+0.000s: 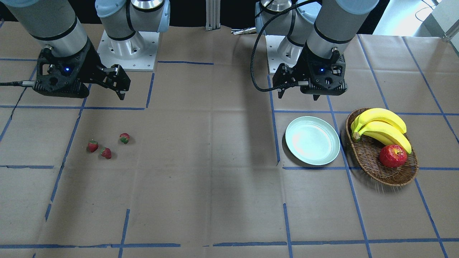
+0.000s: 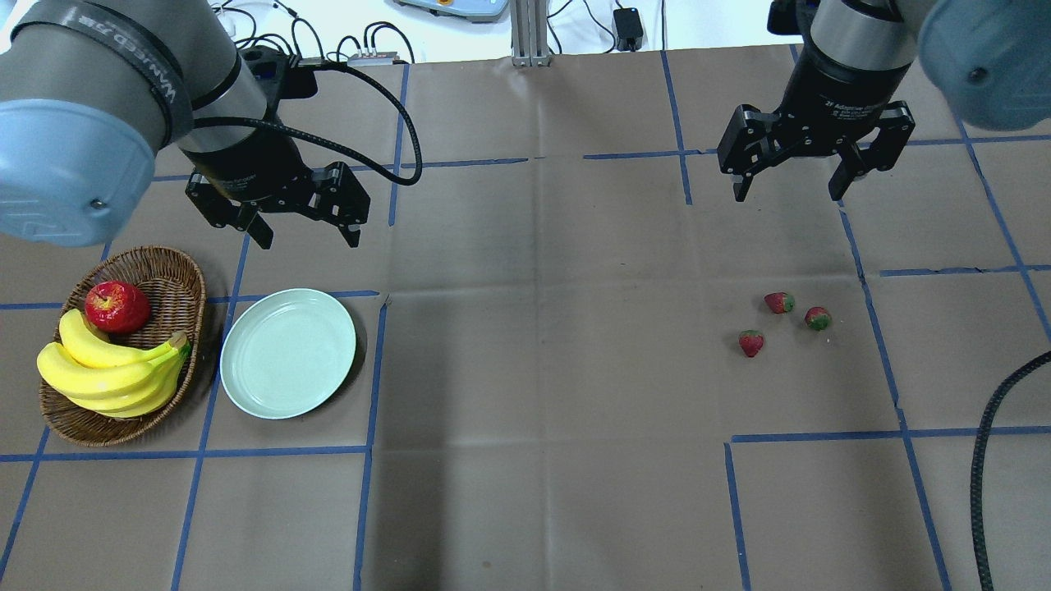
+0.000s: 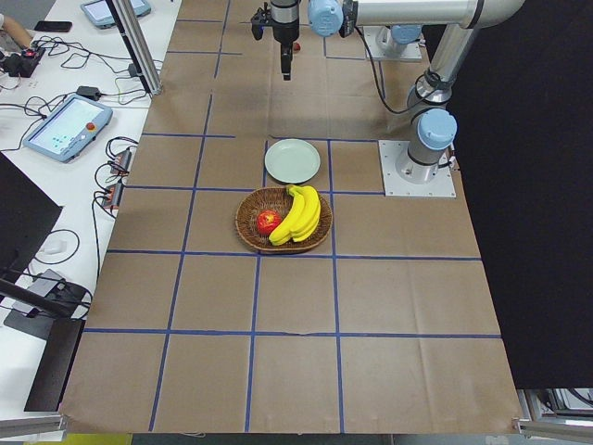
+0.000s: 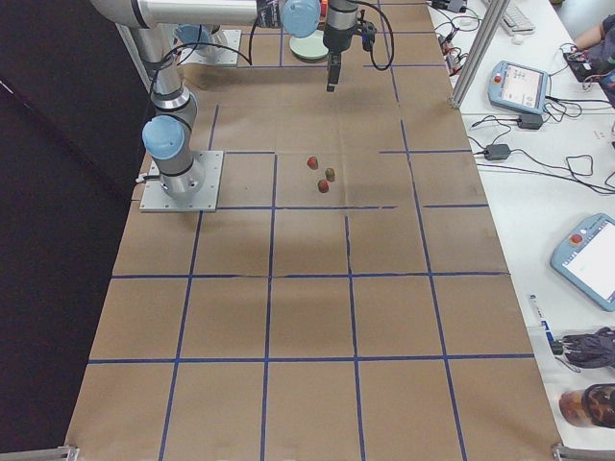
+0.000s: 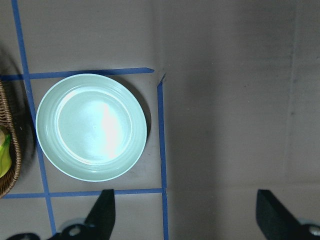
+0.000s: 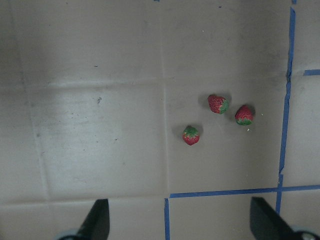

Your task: Collect all strawberries into plate

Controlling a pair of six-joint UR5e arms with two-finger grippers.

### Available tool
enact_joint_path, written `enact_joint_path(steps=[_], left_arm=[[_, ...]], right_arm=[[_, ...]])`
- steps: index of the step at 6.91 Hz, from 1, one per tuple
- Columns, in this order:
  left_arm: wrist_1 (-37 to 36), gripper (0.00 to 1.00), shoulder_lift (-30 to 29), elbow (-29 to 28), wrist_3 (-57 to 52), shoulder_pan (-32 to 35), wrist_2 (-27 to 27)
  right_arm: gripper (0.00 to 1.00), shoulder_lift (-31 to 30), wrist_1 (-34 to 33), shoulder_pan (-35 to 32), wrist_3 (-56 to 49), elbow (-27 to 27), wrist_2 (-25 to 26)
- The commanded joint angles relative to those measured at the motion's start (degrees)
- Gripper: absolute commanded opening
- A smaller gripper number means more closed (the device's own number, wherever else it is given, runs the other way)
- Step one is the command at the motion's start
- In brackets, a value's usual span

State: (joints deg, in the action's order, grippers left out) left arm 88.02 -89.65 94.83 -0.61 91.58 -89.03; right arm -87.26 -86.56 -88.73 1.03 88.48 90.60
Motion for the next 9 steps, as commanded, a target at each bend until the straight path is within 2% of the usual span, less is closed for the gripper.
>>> enact_joint_path(steps=[1,3,5,6,7,8,9], left_arm=[[-0.13,1.00,0.00,0.18,-0.01,0.00,0.00],[-0.13,1.00,0.09,0.53,-0.01,0.00,-0.09],[-0.21,1.00,0.09,0.70,-0.36,0.00,-0.61],[-0.22,1.00,0.17,0.96,-0.45,0.00,-0.61],[-0.30,1.00,0.61,1.14,-0.45,0.00,-0.70],[-0.30,1.00,0.09,1.49,-0.53,0.00,-0.53],[-0.30,1.00,0.00,1.67,-0.54,0.00,-0.61]], right_arm=[[1.00,-0.02,-1.32,1.53,-3.66,3.52,0.10],[1.00,-2.03,-10.16,4.25,-7.33,12.98,0.53],[1.00,-1.96,-24.37,9.42,-12.35,25.71,-0.16],[1.00,-2.04,-32.98,9.54,-11.85,31.26,-0.34],[1.00,-0.82,-37.15,9.45,-11.67,35.49,-0.25],[1.00,1.45,-40.94,9.28,-11.32,36.58,-0.34],[1.00,4.26,-41.76,8.14,-10.79,36.59,-2.60]])
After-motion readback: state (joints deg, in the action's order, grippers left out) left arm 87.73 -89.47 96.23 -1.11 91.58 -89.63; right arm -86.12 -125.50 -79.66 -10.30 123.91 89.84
